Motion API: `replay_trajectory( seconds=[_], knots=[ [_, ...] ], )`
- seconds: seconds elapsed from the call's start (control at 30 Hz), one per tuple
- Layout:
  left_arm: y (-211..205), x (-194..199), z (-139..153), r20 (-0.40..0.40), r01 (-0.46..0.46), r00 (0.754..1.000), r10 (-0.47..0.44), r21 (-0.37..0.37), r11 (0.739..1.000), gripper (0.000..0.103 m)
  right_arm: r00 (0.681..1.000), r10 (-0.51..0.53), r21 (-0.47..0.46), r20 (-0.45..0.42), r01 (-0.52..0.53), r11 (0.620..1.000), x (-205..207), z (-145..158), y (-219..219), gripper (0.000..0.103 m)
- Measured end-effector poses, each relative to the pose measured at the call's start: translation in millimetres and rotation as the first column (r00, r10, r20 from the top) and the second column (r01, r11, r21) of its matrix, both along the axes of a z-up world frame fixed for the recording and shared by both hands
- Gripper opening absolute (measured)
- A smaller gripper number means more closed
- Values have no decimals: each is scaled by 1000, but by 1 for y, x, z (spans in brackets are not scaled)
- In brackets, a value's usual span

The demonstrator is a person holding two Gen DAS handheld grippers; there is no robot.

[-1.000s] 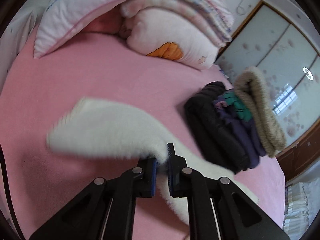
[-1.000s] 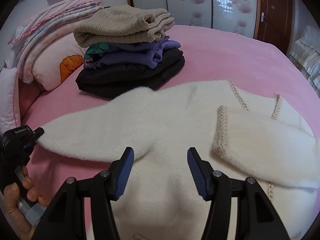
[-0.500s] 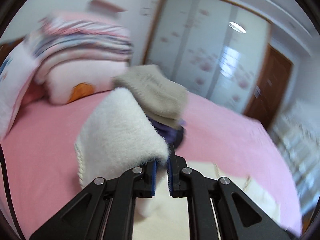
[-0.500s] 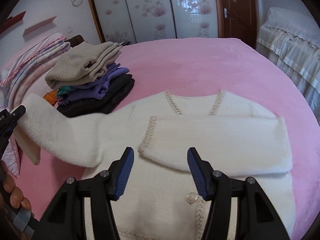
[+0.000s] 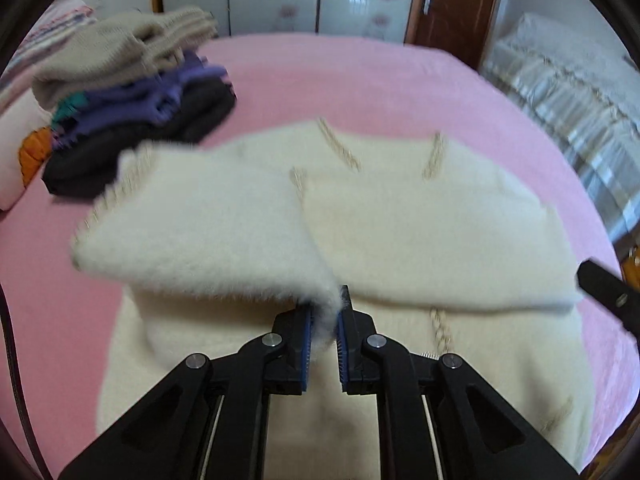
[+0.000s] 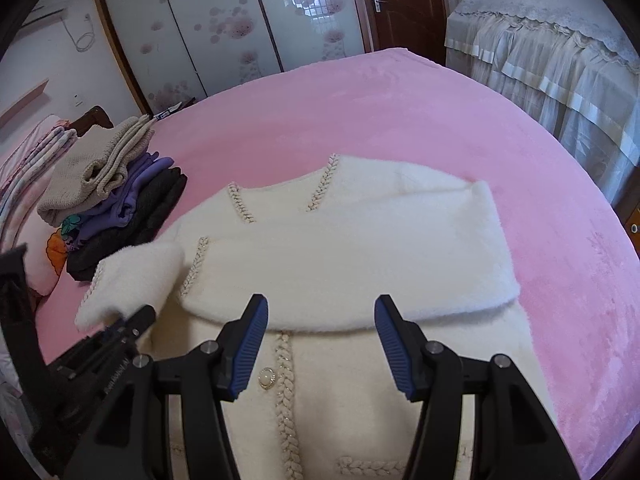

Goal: Fold large clothes
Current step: 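Fold the grasped sleeve with the left tool across the cardigan front, release, then grasp the cardigan side edge with the right tool and fold it inward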

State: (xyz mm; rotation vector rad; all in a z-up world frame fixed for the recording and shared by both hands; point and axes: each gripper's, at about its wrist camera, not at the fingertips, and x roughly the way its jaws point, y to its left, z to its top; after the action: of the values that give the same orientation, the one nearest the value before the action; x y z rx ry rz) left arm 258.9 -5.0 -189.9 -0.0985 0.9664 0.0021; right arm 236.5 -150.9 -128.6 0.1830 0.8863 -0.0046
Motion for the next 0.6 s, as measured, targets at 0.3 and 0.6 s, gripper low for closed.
replay_trajectory(
  seconds=[0.3, 0.6],
  knots=[
    [14, -21, -7, -50, 60, 996, -70, -175, 983, 68, 999, 7, 13, -31, -6, 1000, 1, -9, -7, 56],
    [109, -86, 17, 31, -47, 998, 61, -335, 941, 71, 978, 208, -4, 22, -208, 978, -2, 12, 42, 56]
  ],
)
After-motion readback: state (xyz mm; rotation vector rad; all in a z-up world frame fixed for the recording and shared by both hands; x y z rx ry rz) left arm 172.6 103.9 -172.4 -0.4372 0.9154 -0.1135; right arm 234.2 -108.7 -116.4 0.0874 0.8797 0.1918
